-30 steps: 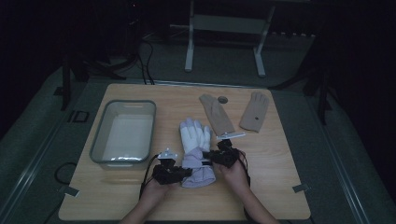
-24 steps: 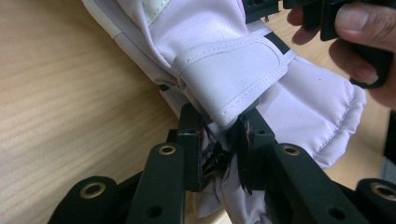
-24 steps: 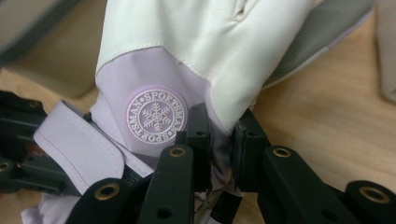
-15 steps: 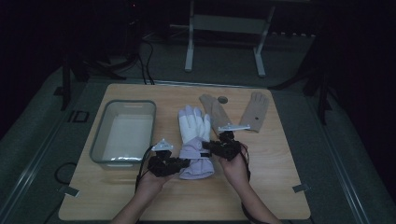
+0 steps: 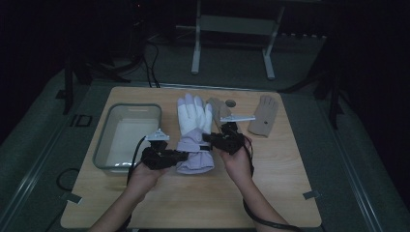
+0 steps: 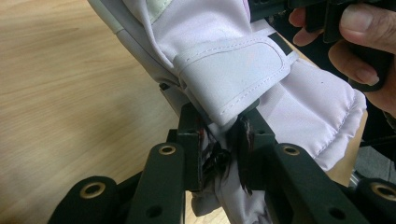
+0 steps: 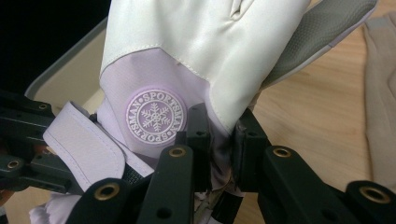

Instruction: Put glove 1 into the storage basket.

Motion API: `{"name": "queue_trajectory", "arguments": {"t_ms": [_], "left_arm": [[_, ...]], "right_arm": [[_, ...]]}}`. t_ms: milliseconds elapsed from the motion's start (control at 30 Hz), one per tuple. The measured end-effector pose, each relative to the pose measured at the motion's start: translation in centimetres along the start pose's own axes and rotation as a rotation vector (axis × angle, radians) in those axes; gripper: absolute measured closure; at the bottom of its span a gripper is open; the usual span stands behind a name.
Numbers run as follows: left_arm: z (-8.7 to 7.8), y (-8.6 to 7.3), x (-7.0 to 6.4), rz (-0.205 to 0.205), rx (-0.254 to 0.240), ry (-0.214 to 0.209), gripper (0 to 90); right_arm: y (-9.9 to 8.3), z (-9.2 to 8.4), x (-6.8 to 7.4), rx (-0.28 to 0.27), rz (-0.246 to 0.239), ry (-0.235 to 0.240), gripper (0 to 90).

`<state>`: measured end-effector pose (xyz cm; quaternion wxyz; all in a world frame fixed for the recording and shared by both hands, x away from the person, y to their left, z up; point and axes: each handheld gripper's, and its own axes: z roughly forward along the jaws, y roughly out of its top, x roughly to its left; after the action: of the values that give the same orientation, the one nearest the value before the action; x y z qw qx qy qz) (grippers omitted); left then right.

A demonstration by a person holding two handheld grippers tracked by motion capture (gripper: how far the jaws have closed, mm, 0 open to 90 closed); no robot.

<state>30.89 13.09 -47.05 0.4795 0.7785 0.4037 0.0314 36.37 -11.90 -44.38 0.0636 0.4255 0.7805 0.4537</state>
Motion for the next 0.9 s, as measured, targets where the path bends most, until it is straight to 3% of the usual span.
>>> {"name": "queue_trajectory", "arguments": {"t_ms": [533, 900], "left_arm": [[-5.9, 1.4, 3.4, -0.006, -0.031, 0.047, 74.8], [-11.1, 1.2, 7.0, -0.044, -0.013, 0.108, 74.8]], "right_arm": [[4.8, 2.9, 4.5, -0.023, -0.058, 0.033, 79.4], [7.7, 7.3, 8.5, -0.012, -0.062, 0.087, 79.4]]}}
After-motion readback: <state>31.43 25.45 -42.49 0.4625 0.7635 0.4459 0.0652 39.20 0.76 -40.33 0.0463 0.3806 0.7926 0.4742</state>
